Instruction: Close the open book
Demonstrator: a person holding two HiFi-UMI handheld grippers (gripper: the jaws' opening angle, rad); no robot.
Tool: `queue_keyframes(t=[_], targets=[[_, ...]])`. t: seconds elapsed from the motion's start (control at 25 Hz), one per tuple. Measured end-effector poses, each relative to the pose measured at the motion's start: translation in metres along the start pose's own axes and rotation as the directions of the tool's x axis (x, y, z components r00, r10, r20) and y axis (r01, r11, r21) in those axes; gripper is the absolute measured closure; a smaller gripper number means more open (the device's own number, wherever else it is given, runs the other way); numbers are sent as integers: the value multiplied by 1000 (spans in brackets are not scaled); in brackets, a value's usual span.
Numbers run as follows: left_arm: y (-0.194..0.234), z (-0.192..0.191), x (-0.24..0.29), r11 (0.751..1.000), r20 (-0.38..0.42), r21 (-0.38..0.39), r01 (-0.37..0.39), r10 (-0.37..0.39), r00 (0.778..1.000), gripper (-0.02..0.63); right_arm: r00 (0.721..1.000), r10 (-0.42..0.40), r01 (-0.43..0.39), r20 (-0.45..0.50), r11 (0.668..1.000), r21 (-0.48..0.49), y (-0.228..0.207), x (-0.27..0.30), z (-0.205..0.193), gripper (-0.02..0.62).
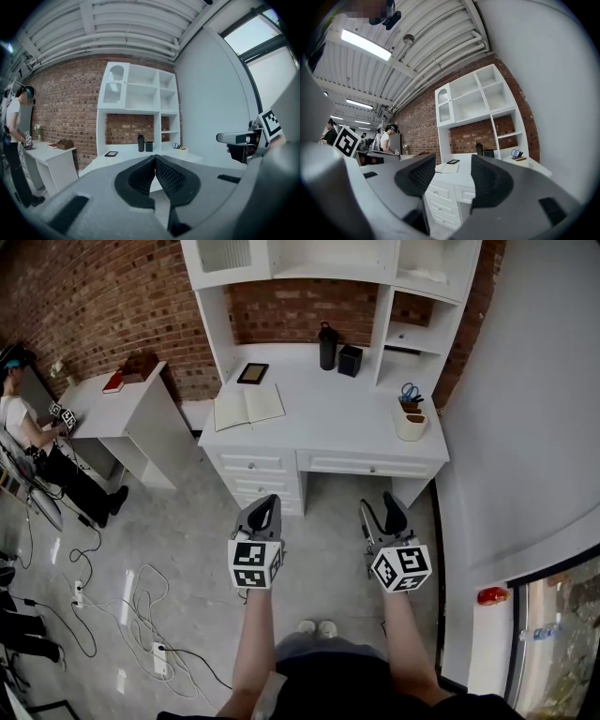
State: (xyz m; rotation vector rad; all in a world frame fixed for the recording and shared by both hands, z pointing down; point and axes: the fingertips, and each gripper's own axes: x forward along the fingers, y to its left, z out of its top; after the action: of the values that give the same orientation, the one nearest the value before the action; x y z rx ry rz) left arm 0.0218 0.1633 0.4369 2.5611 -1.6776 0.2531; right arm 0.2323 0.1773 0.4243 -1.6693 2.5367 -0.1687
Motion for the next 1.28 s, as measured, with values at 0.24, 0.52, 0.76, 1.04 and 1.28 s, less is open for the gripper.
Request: queue_keyframes(t=[0.24, 0.52, 0.76, 1.04, 1.28], targets=[[-8, -2, 3, 1000, 19, -2, -26, 26, 999, 597, 999, 30, -30, 10, 1000, -6, -11, 4, 2, 377], [5, 9, 15, 998, 45, 1, -63, 63, 997, 597, 998, 59, -58, 34, 998, -21, -19, 23, 15, 377], [30, 23, 44, 997, 79, 11, -78, 77, 994, 597, 995, 78, -75, 56, 996, -40, -26, 64, 23, 377], [83, 31, 102, 995, 95, 10, -96, 95, 991, 597, 994, 91, -88, 57, 995, -53, -35, 146, 20, 377], [130, 19, 166, 995, 65, -18, -97, 97, 993, 597, 995, 96, -95, 10, 994, -53, -46, 221, -1, 377]])
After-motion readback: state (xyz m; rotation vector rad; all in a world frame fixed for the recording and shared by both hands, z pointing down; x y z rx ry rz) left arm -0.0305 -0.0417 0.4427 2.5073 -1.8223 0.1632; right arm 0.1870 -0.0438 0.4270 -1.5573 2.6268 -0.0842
